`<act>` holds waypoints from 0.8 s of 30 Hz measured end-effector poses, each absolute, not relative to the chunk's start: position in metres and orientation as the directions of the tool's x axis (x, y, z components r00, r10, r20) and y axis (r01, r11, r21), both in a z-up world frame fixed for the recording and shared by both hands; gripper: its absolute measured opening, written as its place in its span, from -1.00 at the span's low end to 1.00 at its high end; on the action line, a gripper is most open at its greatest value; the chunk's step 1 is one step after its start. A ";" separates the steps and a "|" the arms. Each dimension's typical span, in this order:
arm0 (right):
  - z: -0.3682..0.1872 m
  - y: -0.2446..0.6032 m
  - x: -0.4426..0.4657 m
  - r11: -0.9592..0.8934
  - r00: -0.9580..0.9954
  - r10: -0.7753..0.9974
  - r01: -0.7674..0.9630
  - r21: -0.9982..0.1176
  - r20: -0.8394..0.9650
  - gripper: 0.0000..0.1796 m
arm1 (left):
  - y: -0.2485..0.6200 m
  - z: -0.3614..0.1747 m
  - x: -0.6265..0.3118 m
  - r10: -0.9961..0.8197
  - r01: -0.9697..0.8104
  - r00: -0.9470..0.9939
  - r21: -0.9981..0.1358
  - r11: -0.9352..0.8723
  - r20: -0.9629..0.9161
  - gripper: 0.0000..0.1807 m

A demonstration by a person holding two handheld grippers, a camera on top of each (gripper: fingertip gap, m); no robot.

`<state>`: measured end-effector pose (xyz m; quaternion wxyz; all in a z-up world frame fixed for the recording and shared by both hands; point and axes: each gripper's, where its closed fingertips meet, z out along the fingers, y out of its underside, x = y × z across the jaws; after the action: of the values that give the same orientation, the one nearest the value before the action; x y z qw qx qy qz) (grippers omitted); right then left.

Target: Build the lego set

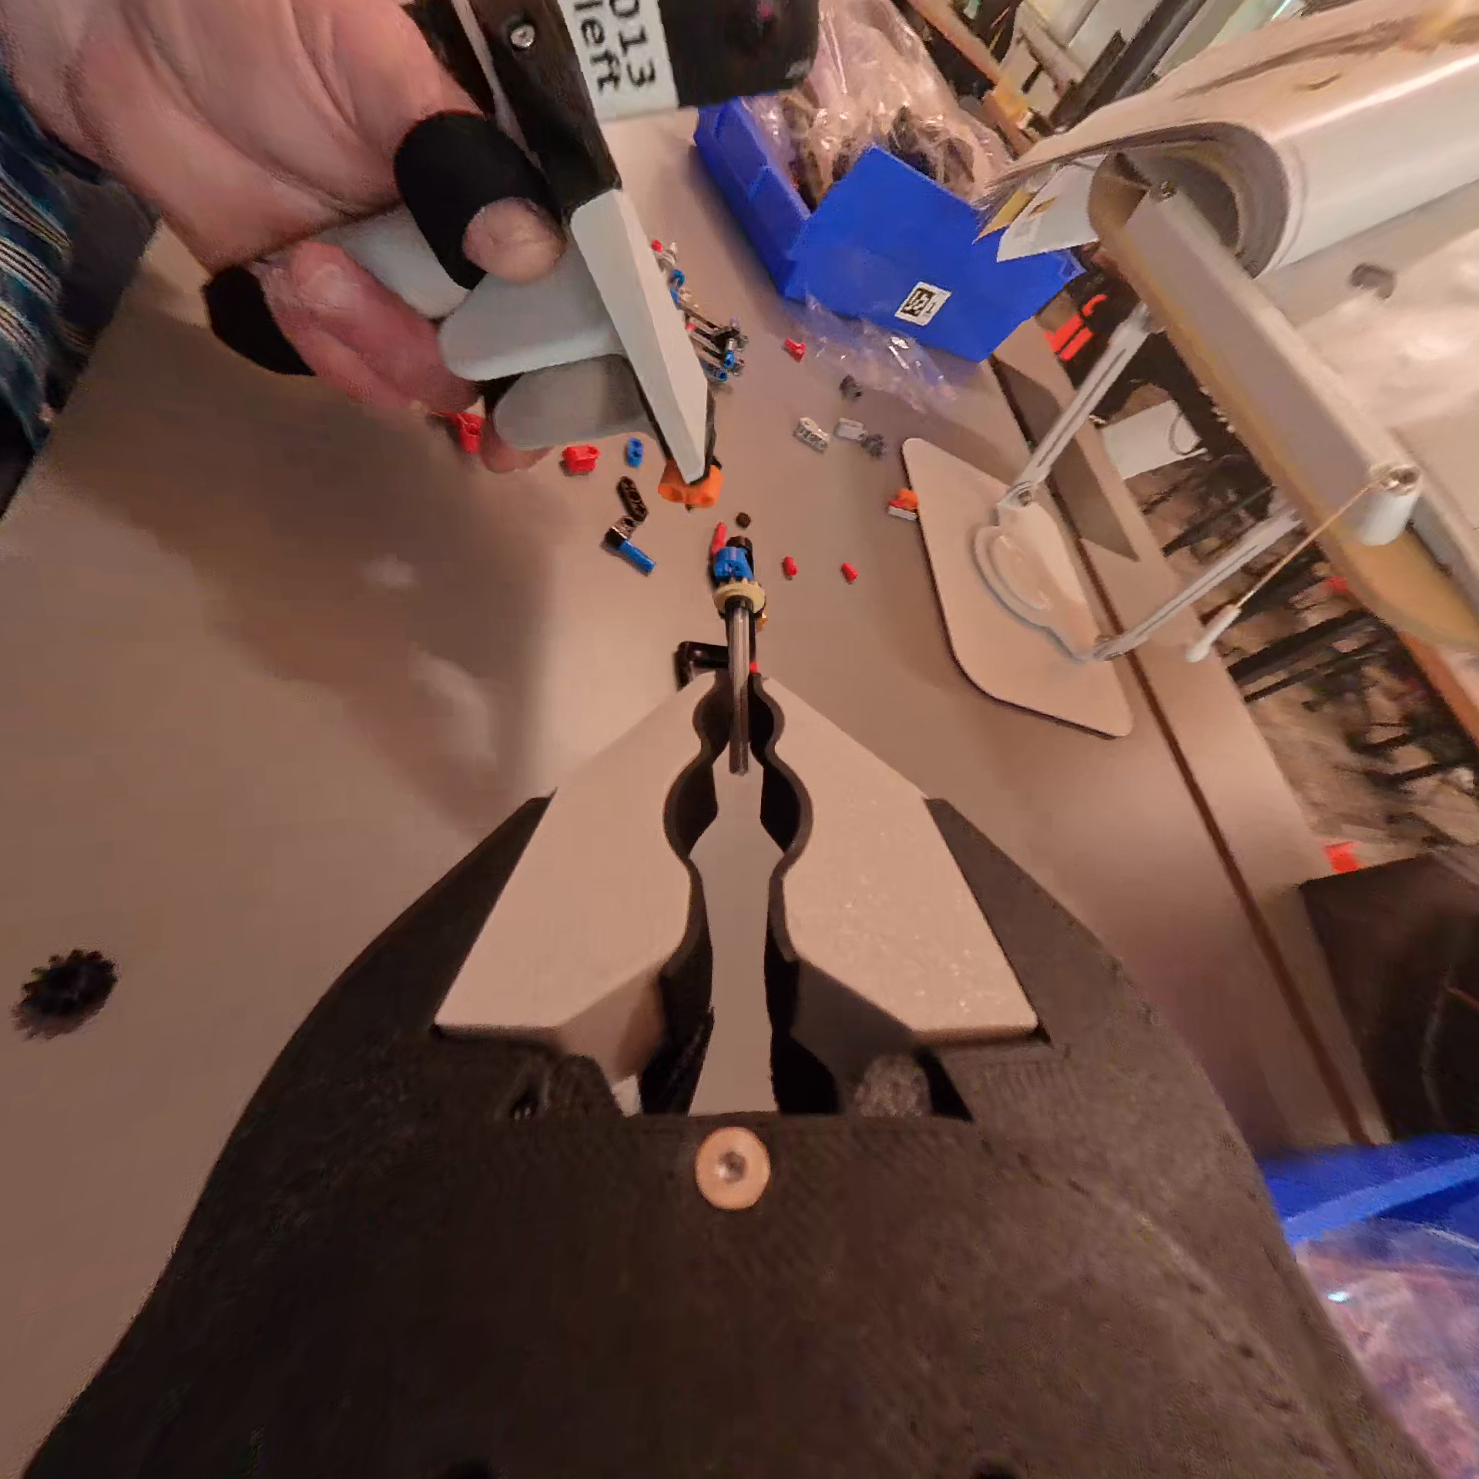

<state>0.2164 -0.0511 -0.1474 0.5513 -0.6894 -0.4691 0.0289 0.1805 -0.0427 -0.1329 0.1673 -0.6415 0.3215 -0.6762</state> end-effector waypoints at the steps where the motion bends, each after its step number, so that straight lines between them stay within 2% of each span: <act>1: -0.147 -0.050 0.216 0.054 0.556 0.668 0.626 -0.778 0.494 -0.99 | -0.044 -0.132 0.181 -0.596 -0.178 -0.146 -0.613 -0.770 0.790 -0.94; 11: -0.140 -0.044 0.206 0.071 0.573 0.606 0.651 -0.755 0.552 -0.99 | -0.037 -0.125 0.185 -0.361 -0.080 -0.276 -0.395 -0.915 0.891 -0.94; 24: -0.133 -0.043 0.201 0.102 0.580 0.547 0.670 -0.735 0.604 -0.99 | -0.031 -0.128 0.189 -0.339 -0.036 -0.269 -0.361 -0.932 0.901 -0.94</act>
<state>0.2012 -0.0428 -0.1333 0.5863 -0.6679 -0.4555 -0.0524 0.1893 -0.0311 -0.1276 0.0972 -0.5966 0.1570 -0.7810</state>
